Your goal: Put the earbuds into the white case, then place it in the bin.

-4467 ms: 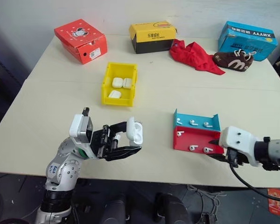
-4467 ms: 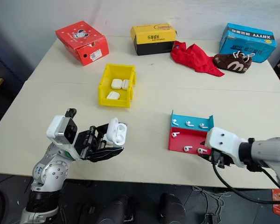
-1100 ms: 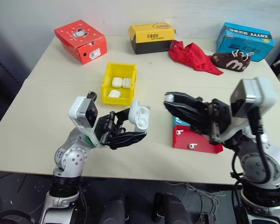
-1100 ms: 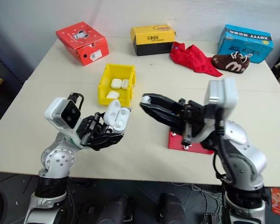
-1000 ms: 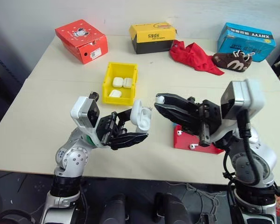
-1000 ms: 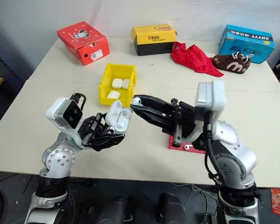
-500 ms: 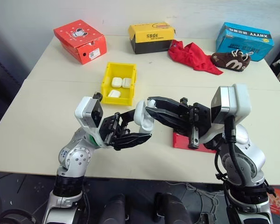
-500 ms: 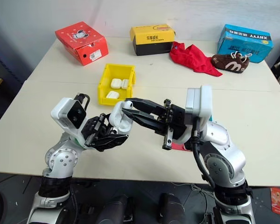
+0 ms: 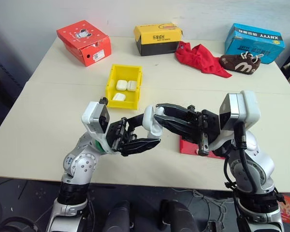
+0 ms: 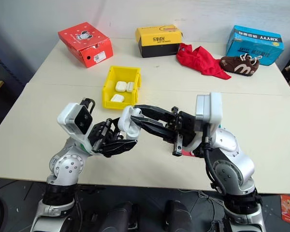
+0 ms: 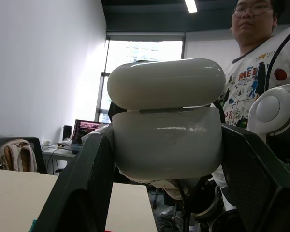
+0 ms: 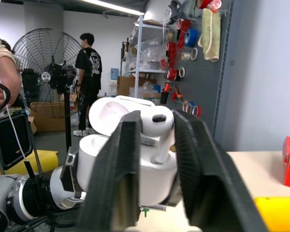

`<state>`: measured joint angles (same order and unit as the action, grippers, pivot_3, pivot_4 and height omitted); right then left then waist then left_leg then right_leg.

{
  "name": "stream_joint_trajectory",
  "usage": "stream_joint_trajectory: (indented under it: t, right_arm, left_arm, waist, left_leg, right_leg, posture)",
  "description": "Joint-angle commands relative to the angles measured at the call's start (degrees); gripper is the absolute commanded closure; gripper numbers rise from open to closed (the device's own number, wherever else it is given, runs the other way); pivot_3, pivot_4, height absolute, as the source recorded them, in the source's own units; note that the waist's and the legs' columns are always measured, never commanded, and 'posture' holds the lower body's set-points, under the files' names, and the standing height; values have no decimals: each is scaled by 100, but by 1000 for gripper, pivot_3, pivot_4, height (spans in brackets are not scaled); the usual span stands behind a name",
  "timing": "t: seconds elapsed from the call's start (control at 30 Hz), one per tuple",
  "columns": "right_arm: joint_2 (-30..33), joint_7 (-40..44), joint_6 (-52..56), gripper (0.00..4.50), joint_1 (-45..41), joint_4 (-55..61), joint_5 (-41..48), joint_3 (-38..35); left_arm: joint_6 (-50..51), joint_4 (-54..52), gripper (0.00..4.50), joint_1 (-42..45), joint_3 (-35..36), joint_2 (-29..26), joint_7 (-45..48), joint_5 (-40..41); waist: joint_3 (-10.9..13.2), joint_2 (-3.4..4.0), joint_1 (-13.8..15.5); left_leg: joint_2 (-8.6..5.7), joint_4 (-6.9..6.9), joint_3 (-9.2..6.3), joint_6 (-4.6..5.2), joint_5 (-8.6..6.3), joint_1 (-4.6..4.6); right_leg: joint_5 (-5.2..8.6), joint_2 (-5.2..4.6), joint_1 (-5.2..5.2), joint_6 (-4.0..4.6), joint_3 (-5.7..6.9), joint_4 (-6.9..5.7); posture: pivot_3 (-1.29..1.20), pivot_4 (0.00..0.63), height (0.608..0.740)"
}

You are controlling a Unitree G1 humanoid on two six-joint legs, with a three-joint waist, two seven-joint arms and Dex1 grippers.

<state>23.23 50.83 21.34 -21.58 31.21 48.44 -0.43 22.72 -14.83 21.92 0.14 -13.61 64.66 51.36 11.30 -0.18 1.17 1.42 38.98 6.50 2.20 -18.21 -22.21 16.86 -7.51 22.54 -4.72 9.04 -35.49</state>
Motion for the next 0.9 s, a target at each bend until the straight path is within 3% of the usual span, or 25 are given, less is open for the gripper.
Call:
stream_joint_trajectory:
  t: [0.03, 0.17, 0.23, 0.37, 0.5, 0.57, 0.6, 0.77, 0.9]
  right_arm:
    - [108, 147, -11, 2190, 50, 57, 5, 42]
    - [626, 208, 150, 805, 366, 409, 443, -601]
    - [1189, 192, 315, 137, 893, 637, 765, -1389]
    - [2002, 551, 294, 64, 1906, 481, 717, -2708]
    - [2449, 1566, -582, 64, 3263, -846, -496, -3762]
    - [2958, 1206, -1310, 64, 3947, -2326, -2116, -3810]
    - [3064, 1207, -1604, 64, 4021, -2897, -2395, -3807]
    - [3270, 1551, -2806, 64, 3855, -4395, -2882, -3643]
    - [3427, 1892, -2705, 64, 3363, -4488, -2698, -3405]
  left_arm:
    - [-174, -256, 1708, 86, -22, 99, 23, 48]
    - [-277, -174, 1708, 21, 25, -11, 156, -30]
    - [-353, -119, 1708, -93, 90, -136, 256, -96]
    - [-514, 11, 1708, -300, 192, -333, 441, -206]
    - [-797, 159, 1708, -472, 220, -404, 617, -408]
    - [-951, 246, 1708, -544, 210, -376, 660, -505]
    - [-997, 270, 1708, -568, 198, -371, 679, -539]
    - [-1059, 264, 1708, -613, 137, -395, 683, -577]
    - [-1073, 239, 1708, -627, 154, -401, 628, -583]
  waist:
    - [0, 0, 0]
    - [0, 0, 28]
    - [0, 0, 47]
    - [0, 1, 37]
    - [0, -1, 42]
    - [0, 0, 73]
    - [0, 0, 80]
    - [1, 9, -8]
    - [2, 23, -114]
  left_leg:
    - [1, 0, 0, 0, 0, 0]
    - [1, 0, -1, 0, -1, 0]
    - [-3, 0, -9, 7, -5, -8]
    - [-4, -1, -5, 24, -21, -13]
    - [-2, -1, 1, 25, -25, -9]
    - [-10, 0, 5, 31, -25, -8]
    - [-19, -1, 7, 37, -23, -7]
    - [-22, -1, 25, 49, -21, -4]
    - [-5, -2, 33, 35, -17, 8]
  right_leg:
    - [0, 0, 0, 0, 0, 5]
    - [0, 0, 0, 0, 0, 14]
    - [0, -4, -1, 0, 6, 23]
    - [-6, -4, -8, -11, 5, 51]
    - [-7, 0, -12, -13, 4, 58]
    - [-9, -1, -14, -17, 4, 59]
    - [-10, -1, -13, -20, 3, 55]
    - [-24, -16, -9, -44, -17, 66]
    - [-29, -10, -10, -36, -25, 57]
  posture:
    - [0, 150, 740]
    - [0, 150, 740]
    - [0, 150, 740]
    - [0, 150, 740]
    - [0, 150, 740]
    - [0, 150, 740]
    - [0, 150, 740]
    - [0, 150, 740]
    - [0, 150, 740]
